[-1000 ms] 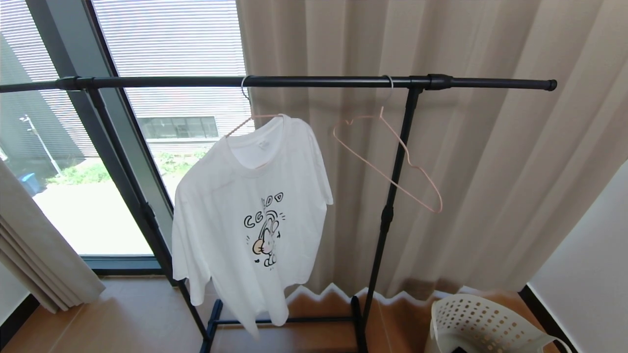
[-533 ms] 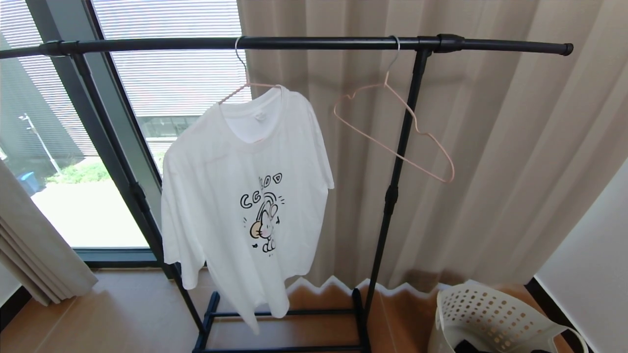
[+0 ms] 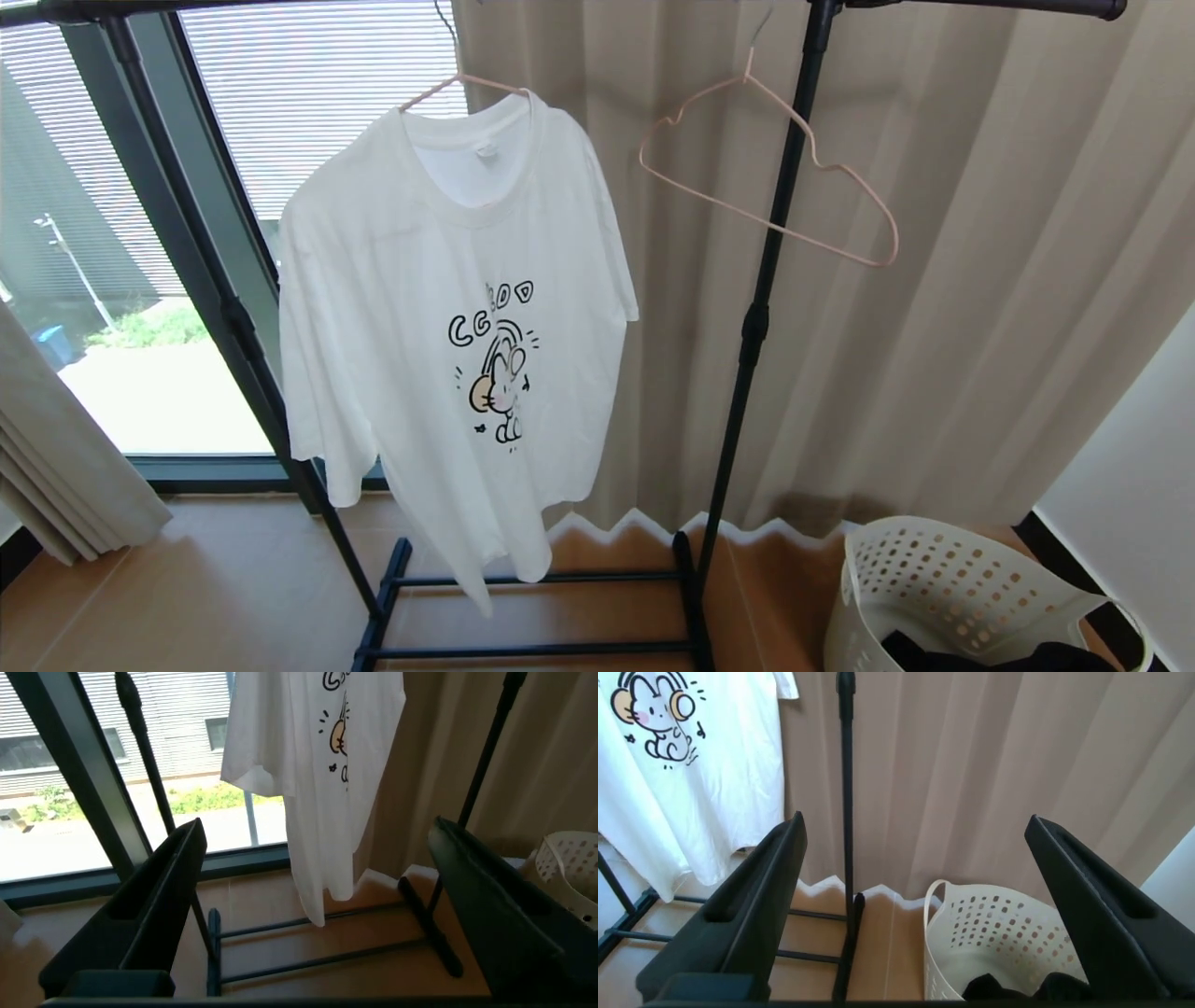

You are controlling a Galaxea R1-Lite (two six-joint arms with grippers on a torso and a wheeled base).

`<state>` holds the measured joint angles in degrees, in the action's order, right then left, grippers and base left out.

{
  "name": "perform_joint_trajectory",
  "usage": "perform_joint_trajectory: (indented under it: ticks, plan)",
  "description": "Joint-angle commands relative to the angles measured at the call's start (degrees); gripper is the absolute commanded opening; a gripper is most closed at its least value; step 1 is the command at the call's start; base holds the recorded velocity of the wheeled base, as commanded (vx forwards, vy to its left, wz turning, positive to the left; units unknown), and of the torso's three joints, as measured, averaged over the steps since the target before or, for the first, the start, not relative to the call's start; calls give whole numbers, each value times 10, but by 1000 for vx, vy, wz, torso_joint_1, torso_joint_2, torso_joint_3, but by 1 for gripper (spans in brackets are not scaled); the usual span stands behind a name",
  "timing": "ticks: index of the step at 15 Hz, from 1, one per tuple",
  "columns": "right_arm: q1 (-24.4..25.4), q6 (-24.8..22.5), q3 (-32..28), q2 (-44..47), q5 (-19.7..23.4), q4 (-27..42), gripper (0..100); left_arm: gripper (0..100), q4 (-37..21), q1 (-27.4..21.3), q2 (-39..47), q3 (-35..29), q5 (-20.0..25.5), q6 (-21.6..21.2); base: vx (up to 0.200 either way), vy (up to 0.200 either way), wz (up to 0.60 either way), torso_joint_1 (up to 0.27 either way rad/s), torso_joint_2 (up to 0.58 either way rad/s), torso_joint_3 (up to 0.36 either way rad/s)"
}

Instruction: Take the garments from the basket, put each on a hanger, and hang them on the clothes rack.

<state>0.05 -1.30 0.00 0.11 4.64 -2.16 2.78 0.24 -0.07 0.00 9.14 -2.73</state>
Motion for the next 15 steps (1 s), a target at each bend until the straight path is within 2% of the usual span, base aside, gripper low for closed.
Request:
perform_joint_trajectory:
  ticks: [1, 7, 14, 15]
  plan:
    - [0, 0, 0, 0, 0, 0, 100, 100, 0, 0, 1, 0, 0, 0, 0, 0, 0, -124, 476, 354]
    - [0, 0, 0, 0, -2, -1, 100, 100, 0, 0, 1, 0, 0, 0, 0, 0, 0, -75, 391, 316]
    - [0, 0, 0, 0, -1, -1, 100, 100, 0, 0, 1, 0, 0, 0, 0, 0, 0, -2, 24, 24]
    - [0, 0, 0, 0, -2, -1, 100, 100, 0, 0, 1, 0, 0, 0, 0, 0, -600, -2, 2, 2]
